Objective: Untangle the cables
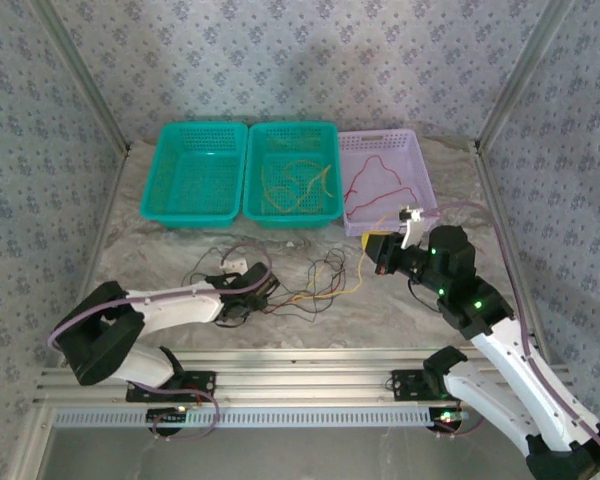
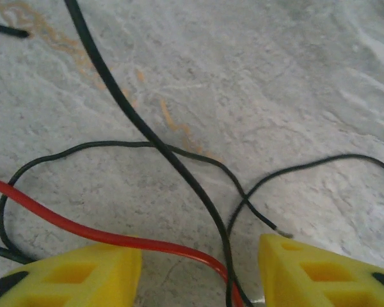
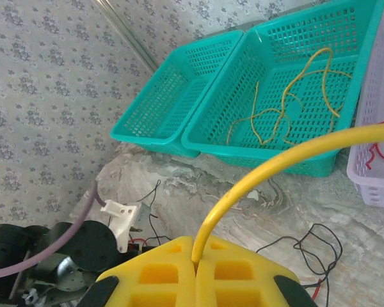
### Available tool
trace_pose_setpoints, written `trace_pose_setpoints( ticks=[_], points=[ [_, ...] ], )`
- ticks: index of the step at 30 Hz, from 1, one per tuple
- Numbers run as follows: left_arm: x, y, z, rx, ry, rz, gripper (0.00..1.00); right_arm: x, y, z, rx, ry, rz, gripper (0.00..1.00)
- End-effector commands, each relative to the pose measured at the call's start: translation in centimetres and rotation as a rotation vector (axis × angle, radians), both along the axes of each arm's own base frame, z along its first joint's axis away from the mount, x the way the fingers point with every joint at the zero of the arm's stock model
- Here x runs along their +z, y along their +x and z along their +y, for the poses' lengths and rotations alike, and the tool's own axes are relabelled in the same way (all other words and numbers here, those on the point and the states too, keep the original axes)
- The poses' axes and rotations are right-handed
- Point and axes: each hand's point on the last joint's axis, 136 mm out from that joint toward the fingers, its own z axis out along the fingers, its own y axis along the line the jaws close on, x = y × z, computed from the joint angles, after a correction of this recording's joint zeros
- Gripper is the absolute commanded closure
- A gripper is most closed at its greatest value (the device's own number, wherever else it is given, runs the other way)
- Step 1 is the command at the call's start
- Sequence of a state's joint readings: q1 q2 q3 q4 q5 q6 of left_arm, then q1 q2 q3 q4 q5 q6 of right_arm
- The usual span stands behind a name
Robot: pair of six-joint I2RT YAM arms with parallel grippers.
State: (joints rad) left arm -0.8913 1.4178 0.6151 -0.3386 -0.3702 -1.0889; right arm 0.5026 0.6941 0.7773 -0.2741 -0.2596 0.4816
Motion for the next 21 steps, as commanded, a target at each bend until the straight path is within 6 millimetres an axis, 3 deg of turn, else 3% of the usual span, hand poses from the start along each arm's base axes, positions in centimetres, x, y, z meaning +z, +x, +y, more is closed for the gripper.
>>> trace_pose_setpoints(
  ticks=[1,7,13,21],
  points=[
    [-0.4,0.5,-1.2,-0.024,-0.029,0.026,0.63,2.2,-0.8,-0.1,0.017,0.023,-0.044,1.00],
    [-0.8,1.0,-1.1,-0.031,-0.012,0.038,0.99,3.4,-1.1,-0.9,-0.013,0.009,-0.077,1.00],
    [0.7,1.5,0.5,-0.020,-0.008,0.019,1.00,4.4,-1.1,-3.2,-0.113,-0.039,-0.080,1.00],
    [5.6,1.9,4.3,0.020,-0.022,-0.068,1.00,7.5,-0.7,-7.5,-0.299,-0.075,-0.155,1.00]
  ],
)
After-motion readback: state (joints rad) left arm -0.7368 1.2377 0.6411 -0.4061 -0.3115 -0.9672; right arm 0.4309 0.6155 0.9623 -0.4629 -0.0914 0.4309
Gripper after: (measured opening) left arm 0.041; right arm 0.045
